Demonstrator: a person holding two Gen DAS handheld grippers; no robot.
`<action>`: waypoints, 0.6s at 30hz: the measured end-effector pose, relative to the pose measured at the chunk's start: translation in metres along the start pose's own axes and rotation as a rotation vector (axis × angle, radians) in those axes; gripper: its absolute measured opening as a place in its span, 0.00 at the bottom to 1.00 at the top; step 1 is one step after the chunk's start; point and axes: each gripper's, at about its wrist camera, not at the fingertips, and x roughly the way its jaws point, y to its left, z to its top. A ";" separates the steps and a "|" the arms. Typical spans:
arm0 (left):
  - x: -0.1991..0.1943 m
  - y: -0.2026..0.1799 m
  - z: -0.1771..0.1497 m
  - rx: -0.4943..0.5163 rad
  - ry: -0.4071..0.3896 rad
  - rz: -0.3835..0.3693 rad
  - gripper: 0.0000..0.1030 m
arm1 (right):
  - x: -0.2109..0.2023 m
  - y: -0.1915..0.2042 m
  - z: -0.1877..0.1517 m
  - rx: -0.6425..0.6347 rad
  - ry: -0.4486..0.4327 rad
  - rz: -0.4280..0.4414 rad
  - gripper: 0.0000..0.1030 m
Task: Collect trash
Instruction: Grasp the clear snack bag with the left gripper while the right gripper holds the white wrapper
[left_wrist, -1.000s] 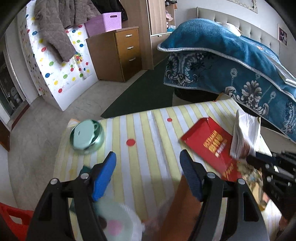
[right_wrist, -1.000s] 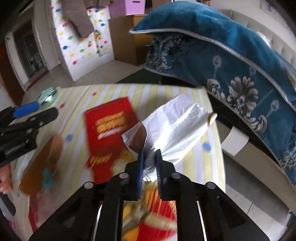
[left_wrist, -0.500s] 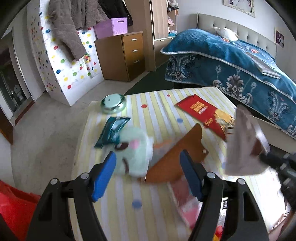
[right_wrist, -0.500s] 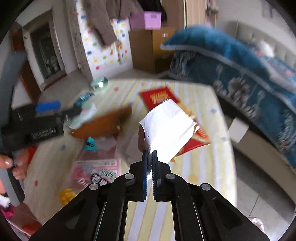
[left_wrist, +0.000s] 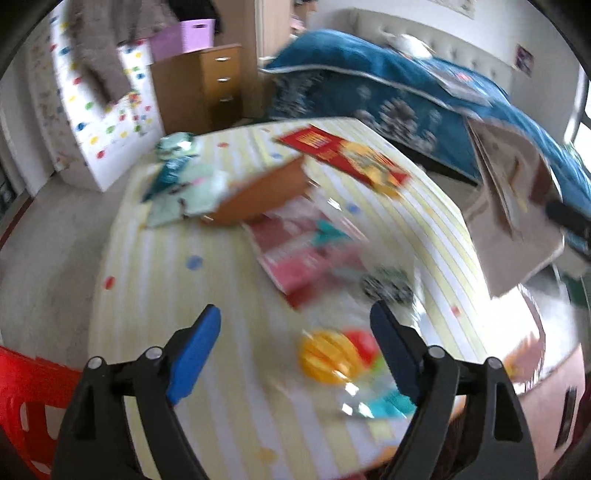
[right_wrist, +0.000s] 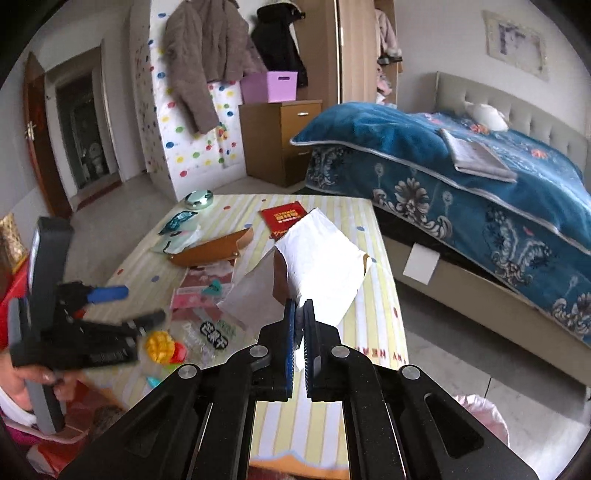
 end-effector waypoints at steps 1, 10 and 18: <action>0.002 -0.005 -0.003 0.014 0.009 0.002 0.82 | -0.005 -0.002 -0.004 0.001 -0.001 -0.001 0.04; 0.025 -0.024 -0.018 0.035 0.075 0.005 0.77 | -0.034 -0.016 -0.025 0.043 -0.015 -0.001 0.04; 0.013 -0.033 -0.024 0.078 0.032 0.033 0.18 | -0.045 -0.023 -0.041 0.064 -0.009 -0.012 0.04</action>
